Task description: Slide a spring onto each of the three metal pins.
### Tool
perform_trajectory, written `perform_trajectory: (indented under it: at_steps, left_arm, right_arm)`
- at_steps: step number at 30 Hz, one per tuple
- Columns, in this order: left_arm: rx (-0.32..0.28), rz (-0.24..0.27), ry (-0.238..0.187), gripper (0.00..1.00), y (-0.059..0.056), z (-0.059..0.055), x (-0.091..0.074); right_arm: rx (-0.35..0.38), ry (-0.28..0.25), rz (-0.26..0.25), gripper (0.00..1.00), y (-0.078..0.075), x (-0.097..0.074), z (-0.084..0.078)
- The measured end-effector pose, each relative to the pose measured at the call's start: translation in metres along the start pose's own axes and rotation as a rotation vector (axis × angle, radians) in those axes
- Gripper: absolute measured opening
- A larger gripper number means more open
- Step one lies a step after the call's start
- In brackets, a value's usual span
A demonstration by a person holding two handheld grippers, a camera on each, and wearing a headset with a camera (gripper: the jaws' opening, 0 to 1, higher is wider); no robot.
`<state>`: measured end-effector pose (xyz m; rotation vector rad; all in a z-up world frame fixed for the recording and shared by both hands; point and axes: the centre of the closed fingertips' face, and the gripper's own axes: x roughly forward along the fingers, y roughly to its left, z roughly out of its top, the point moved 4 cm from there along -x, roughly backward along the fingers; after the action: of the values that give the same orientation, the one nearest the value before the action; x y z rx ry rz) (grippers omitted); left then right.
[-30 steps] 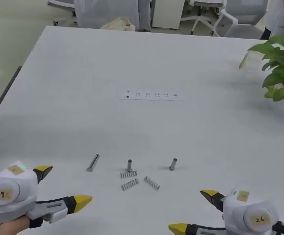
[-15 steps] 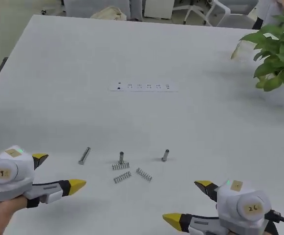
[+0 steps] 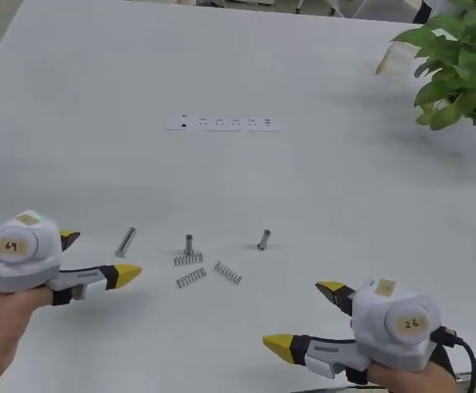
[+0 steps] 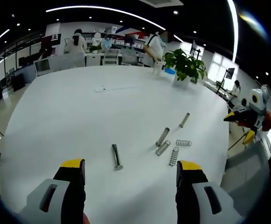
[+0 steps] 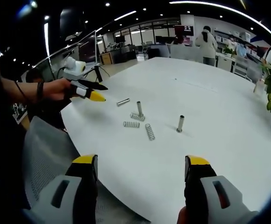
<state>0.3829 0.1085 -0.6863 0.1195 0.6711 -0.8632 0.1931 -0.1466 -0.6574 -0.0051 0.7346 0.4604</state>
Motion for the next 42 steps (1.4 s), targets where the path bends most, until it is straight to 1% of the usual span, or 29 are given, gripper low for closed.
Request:
perform_trajectory:
  at_steps: [4,13,17,19,21,26,29,35,42]
  left_arm:
    - [-0.016,0.009,0.005,0.75,0.007,0.001,0.01]
    - [-0.012,0.006,0.021,0.72,0.015,0.005,0.027]
    - [-0.014,0.011,0.027,0.7,0.019,0.006,0.033]
    - [-0.01,0.025,0.035,0.68,0.022,0.005,0.037]
    - [-0.025,0.03,0.034,0.67,0.025,0.004,0.04]
    - [-0.042,0.026,0.039,0.64,0.027,0.003,0.051]
    - [-0.048,0.027,0.054,0.62,0.028,0.0,0.057]
    - [-0.058,0.032,0.061,0.54,0.03,-0.002,0.068]
    - [-0.056,0.045,0.078,0.43,0.032,-0.005,0.076]
  right_arm:
    - [0.006,0.004,0.0,0.75,0.0,0.001,-0.001]
    - [0.012,0.015,0.003,0.75,0.001,0.003,-0.005]
    - [0.015,0.017,0.004,0.74,0.0,0.003,-0.006]
    - [0.016,0.019,0.001,0.74,0.0,0.003,-0.006]
    - [0.02,0.02,0.0,0.74,-0.002,0.003,-0.007]
    - [0.019,0.023,-0.002,0.74,-0.002,0.004,-0.007]
    - [0.02,0.024,-0.002,0.74,-0.003,0.004,-0.007]
    - [0.022,0.027,0.003,0.74,-0.002,0.005,-0.007]
    - [0.018,0.042,0.01,0.74,0.0,0.007,-0.01]
